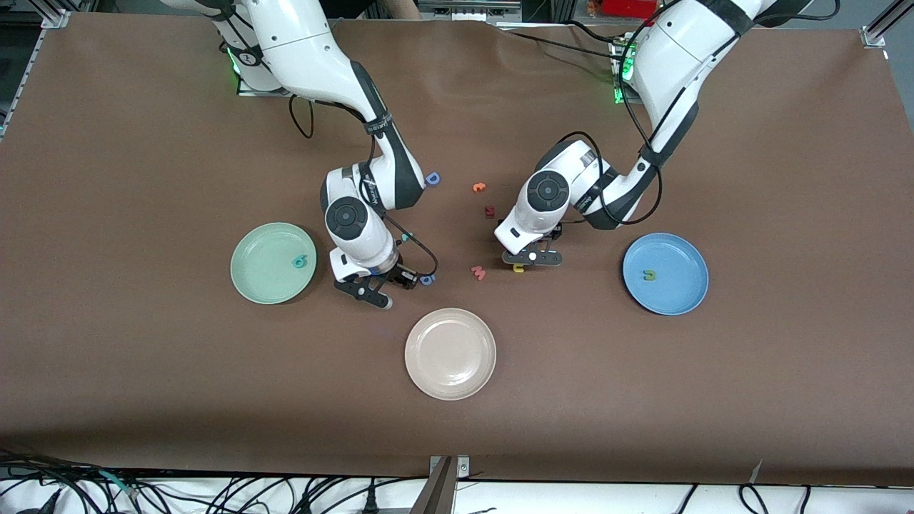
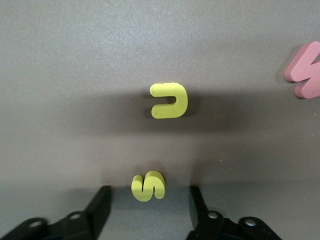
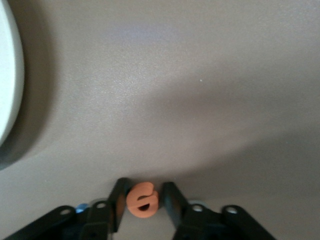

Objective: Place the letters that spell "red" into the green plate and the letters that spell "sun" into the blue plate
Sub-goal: 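Carry the s to the blue plate while the right gripper carries e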

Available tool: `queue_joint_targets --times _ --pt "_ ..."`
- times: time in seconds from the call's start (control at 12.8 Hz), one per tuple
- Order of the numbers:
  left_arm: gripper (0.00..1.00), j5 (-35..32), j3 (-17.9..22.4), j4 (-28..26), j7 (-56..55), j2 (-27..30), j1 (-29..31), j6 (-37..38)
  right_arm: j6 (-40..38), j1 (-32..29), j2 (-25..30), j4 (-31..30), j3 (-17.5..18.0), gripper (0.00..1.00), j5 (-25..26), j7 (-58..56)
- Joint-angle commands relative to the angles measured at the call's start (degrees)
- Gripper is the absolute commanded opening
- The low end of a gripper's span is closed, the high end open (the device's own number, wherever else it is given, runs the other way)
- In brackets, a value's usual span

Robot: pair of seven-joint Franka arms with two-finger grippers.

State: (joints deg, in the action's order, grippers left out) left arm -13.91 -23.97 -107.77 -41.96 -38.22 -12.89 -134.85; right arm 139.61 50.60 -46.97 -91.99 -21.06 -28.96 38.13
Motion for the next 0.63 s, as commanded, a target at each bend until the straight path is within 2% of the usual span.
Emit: queue_joint_targets --times 0.0,0.08,0.16,0.55 --pt "0.31 -2.35 -0.02 -0.42 -1.28 0.16 0.06 -0.32 0.75 -0.06 -2.07 1.9 0.06 0.27 -1.18 -0.33" --pt "0.18 -2.35 -0.02 -0.42 -1.28 0.34 0.32 -0.32 0.75 -0.15 -2.07 1.9 0.06 0.27 -1.18 -0.42" --pt "0.12 -2.35 -0.11 -0.42 -1.28 0.42 0.41 -0.23 0.75 -0.06 -2.07 1.9 0.14 0.27 -1.18 -0.42" --pt "0.11 -2.35 -0.11 0.28 -0.32 2.44 1.81 2.56 -1.0 -0.24 -1.02 1.9 -0.03 0.27 -0.74 -0.77"
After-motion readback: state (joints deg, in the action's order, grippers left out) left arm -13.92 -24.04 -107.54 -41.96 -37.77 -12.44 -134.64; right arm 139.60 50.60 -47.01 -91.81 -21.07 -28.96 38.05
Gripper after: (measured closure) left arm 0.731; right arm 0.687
